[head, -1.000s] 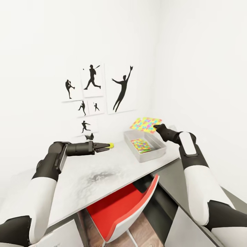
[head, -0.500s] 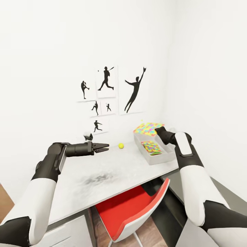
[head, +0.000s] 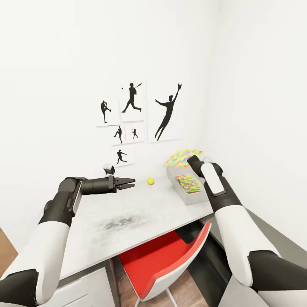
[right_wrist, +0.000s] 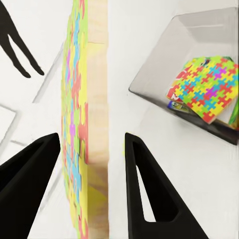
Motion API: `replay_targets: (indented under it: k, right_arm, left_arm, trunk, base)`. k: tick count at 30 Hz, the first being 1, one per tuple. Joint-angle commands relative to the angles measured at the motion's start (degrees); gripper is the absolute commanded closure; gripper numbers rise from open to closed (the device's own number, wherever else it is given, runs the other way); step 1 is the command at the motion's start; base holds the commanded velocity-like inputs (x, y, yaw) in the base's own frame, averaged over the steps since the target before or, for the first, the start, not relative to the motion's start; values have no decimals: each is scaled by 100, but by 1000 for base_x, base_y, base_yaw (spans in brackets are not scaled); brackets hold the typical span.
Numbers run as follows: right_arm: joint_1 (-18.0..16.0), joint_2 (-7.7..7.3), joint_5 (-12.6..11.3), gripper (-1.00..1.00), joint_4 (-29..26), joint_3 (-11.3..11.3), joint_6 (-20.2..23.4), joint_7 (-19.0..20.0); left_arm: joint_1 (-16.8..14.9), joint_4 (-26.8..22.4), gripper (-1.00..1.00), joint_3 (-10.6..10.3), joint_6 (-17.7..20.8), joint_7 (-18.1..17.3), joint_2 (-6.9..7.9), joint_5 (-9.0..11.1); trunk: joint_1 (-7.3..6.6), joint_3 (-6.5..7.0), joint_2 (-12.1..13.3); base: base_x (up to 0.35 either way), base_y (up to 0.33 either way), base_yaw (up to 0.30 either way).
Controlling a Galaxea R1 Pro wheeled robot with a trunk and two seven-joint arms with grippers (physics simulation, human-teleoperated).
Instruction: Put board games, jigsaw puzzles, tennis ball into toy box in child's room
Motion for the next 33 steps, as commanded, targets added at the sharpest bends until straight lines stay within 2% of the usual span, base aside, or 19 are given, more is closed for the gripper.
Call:
replay_targets:
  k: [1, 4, 6, 11, 17, 21, 28, 33]
  right_arm:
    - [-2, 3, -34, 100, -6, 25, -193, -74]
    - [1, 11, -40, 100, 11, 58, -609, -122]
    - [1, 12, -62, 100, 26, 53, -709, -132]
    - [1, 12, -99, 100, 118, 23, -754, -140]
    - [-7, 3, -135, 100, 562, -26, -743, -87]
    - [-7, 1, -141, 100, 670, -151, -743, -65]
    - [-8, -5, -142, 100, 806, -545, -743, -46]
    - [-7, -43, -144, 100, 869, -683, -735, 239]
  left_arm:
    - [-4, -4, -100, 11, 58, -51, -2, -60]
    - [-4, -4, -100, 11, 58, -51, -3, -60]
    - [-4, -4, -100, 11, 58, -51, -3, -60]
    - [-4, -4, -100, 11, 58, -51, -5, -60]
    - [-4, -4, -100, 11, 71, -51, -3, -60]
    - [-4, -4, -100, 11, 73, -51, -2, -60]
    - [-4, -4, -100, 11, 67, -51, -4, -60]
    - [-4, -4, -100, 11, 68, -51, -4, -60]
  trunk:
    - [3, -8, -8]
    - [3, -8, -8]
    - [3, -8, -8]
    - [3, -8, -8]
    - [3, -8, -8]
    - [3, -8, -8]
    - [3, -8, -8]
    - [3, -8, -8]
  base:
    - [0, 0, 0]
    - [0, 0, 0]
    - [0, 0, 0]
    - [0, 0, 0]
    - [6, 0, 0]
    - [73, 0, 0]
    - [17, 0, 0]
    - [3, 0, 0]
